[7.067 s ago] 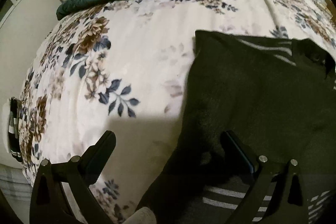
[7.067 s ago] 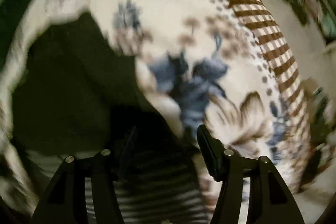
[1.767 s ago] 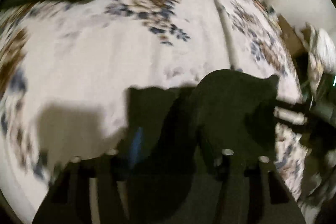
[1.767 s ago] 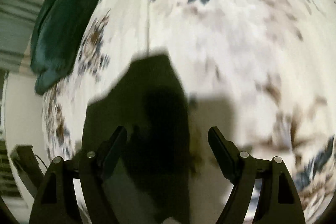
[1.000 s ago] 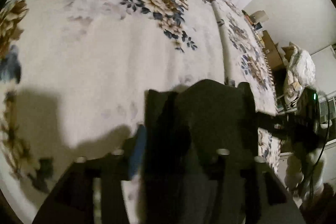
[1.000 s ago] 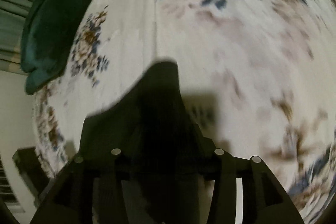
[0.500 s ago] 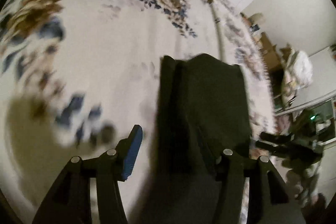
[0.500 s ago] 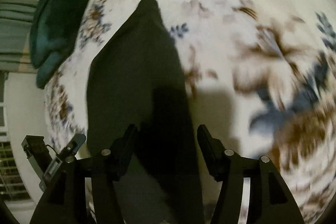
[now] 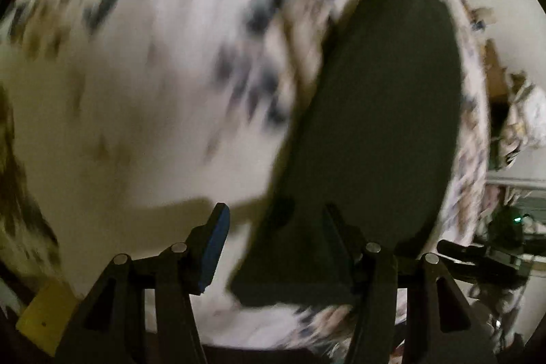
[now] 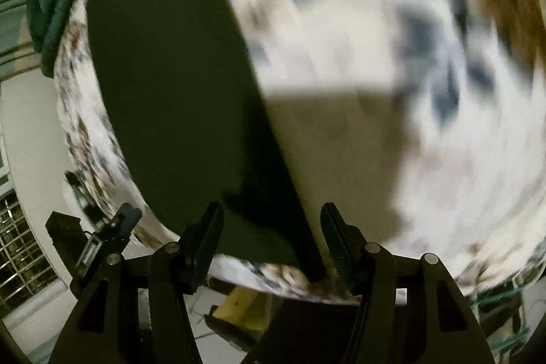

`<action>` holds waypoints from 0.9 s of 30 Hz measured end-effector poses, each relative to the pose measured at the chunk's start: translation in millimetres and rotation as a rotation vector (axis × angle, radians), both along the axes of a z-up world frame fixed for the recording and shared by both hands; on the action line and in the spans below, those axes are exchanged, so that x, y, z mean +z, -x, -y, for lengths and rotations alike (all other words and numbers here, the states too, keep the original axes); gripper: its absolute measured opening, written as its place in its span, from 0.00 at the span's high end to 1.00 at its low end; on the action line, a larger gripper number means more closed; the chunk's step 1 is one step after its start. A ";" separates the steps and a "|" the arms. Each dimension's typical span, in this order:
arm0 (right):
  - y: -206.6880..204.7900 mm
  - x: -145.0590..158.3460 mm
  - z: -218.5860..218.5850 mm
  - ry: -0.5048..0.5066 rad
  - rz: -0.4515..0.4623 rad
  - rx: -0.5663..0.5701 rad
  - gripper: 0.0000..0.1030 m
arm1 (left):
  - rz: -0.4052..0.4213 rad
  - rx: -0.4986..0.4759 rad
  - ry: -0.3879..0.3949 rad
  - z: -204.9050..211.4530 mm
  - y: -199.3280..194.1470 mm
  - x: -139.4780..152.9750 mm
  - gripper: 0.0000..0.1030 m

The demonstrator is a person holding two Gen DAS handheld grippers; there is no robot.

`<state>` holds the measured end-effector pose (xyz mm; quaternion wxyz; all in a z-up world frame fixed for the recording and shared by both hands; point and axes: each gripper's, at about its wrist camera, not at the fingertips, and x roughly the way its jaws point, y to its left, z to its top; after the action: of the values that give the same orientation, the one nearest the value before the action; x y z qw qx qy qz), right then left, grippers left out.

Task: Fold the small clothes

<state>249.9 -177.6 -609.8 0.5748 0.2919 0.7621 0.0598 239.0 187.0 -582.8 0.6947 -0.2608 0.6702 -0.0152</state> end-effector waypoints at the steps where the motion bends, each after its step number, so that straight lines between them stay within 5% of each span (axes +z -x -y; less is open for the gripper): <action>1: 17.2 -8.8 -5.6 0.002 -0.013 0.001 0.40 | -0.001 -0.016 -0.006 5.6 7.6 -5.2 0.50; 4: 43.7 -26.2 -20.1 0.019 0.002 0.017 0.42 | 0.012 -0.035 -0.021 23.7 20.5 -13.0 0.53; 5: 48.9 -29.9 -27.3 0.036 0.021 0.024 0.51 | 0.034 -0.037 -0.030 29.0 22.6 -11.0 0.60; 6: 51.8 -32.0 -31.7 0.053 0.033 0.024 0.71 | 0.049 -0.050 -0.051 36.1 23.5 -8.8 0.78; 7: 57.5 -35.7 -31.7 0.086 0.041 0.015 0.78 | 0.057 -0.057 -0.060 40.3 22.7 -7.2 0.90; 9: 65.8 -34.7 -32.5 0.102 0.068 -0.020 0.92 | 0.092 -0.046 -0.069 45.8 23.0 -1.0 0.91; 18: 76.5 2.3 -26.7 0.193 0.148 0.012 0.95 | 0.200 0.011 -0.024 51.0 44.2 36.7 0.93; 27: 73.4 -5.2 -27.2 0.277 0.121 0.088 0.95 | 0.117 -0.024 -0.036 44.2 62.0 -4.6 0.94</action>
<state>176.5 -150.4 -615.0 0.6512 0.1722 0.7391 -0.0035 177.1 142.8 -587.4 0.7371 -0.2386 0.6317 -0.0267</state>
